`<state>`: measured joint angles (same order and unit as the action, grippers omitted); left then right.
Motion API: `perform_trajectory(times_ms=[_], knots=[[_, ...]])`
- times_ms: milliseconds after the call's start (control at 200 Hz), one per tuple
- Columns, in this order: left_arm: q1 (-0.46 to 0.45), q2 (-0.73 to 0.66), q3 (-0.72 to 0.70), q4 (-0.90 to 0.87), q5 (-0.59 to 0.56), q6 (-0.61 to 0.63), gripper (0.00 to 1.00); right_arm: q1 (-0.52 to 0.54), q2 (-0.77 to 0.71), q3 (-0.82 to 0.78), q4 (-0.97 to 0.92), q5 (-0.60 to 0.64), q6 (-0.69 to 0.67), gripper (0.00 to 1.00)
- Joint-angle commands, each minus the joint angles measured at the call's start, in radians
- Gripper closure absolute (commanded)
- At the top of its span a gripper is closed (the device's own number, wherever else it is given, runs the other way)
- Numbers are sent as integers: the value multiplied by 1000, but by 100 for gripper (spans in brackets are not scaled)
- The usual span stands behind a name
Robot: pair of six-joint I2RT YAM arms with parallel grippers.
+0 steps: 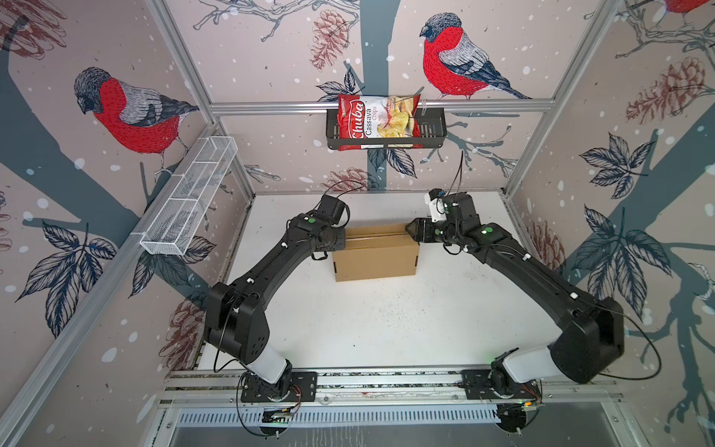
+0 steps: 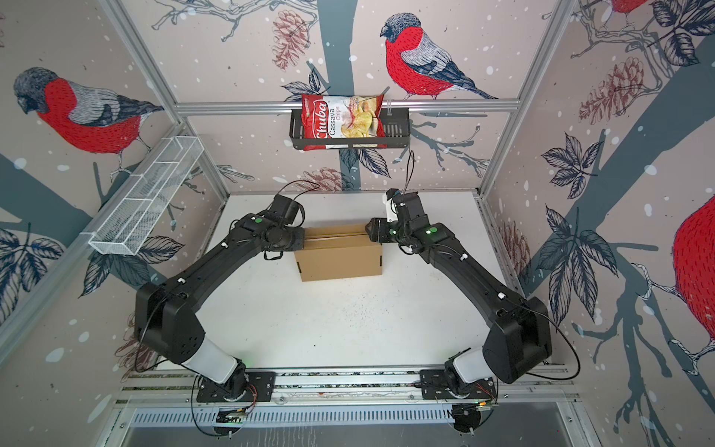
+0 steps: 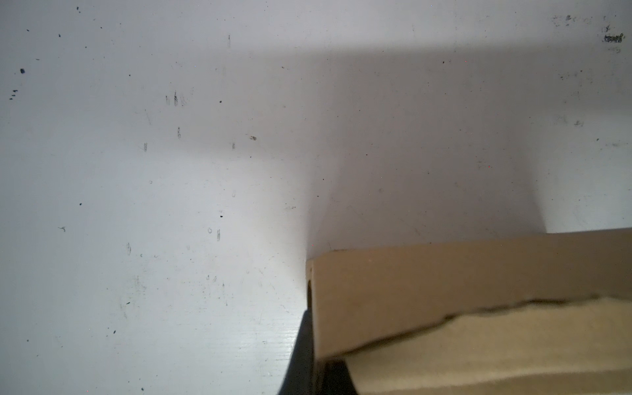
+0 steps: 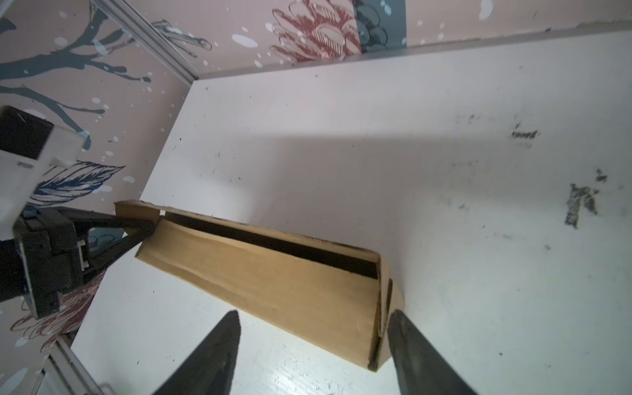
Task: Assemble paper box
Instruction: Fold and tuck the lid into the gap.
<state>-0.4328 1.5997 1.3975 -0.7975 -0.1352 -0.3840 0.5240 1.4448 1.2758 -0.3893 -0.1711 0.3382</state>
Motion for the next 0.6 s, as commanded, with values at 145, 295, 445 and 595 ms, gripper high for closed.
perform_trajectory(times_ms=[145, 295, 445, 595], knots=[[0, 6, -13, -132, 32, 13, 97, -22, 127, 129, 8, 154, 122, 29], [-1, -6, -25, -116, 39, 17, 97, 3, 197, 166, 15, 171, 192, 30], [-10, -8, -32, -104, 43, 19, 97, 5, 172, 49, 110, 147, 259, 34], [-14, -13, -38, -102, 36, 15, 93, 12, 128, -40, 167, 127, 294, 40]])
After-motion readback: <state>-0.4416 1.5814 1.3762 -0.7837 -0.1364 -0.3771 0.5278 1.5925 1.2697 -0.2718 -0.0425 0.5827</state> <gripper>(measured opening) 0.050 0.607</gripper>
